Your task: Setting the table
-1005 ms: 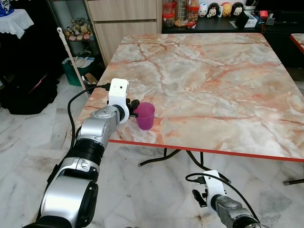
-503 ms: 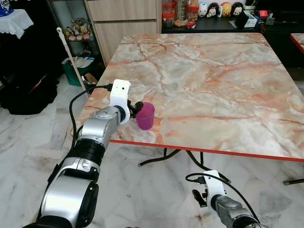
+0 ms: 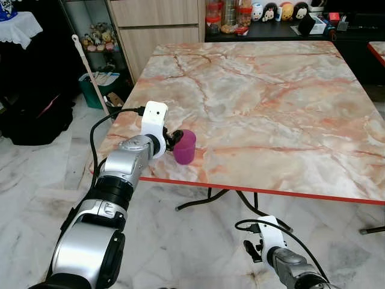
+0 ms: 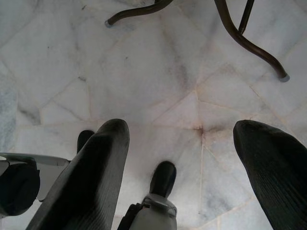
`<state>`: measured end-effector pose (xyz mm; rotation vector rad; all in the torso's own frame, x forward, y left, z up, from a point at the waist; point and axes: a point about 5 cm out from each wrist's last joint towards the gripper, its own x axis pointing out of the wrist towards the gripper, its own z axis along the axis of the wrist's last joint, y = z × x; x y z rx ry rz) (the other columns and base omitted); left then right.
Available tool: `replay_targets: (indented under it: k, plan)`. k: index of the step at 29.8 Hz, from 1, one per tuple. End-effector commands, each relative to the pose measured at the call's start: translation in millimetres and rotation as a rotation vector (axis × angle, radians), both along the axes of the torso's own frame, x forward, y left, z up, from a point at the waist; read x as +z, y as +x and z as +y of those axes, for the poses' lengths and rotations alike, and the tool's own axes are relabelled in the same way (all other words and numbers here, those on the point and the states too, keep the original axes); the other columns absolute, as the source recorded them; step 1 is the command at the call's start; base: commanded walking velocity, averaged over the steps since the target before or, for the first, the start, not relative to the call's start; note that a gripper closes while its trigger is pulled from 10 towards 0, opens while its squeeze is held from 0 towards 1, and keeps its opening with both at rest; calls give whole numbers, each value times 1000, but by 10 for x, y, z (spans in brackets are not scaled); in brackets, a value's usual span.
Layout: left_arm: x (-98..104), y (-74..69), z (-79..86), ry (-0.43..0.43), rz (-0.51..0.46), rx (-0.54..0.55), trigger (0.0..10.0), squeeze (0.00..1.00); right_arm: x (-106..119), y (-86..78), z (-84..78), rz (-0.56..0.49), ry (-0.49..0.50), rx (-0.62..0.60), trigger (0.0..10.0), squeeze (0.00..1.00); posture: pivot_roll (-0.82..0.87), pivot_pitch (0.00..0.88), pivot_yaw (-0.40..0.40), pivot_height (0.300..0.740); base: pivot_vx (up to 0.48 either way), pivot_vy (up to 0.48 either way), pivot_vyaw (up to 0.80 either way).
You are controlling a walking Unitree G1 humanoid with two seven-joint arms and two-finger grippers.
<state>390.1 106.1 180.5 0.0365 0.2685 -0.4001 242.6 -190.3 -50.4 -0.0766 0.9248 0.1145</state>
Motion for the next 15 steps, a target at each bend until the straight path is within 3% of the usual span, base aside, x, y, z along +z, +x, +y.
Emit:
replay_targets:
  k: [1,15]
  plan:
    - [43,24,25,39,3,3,10000,0,-4,2,38,3,6,3,10000,0,10,62,89,740,0,0,0]
    - [-30,10,30,73,30,-2,10000,0,-5,1,37,4,6,4,10000,0,9,62,90,740,0,0,0]
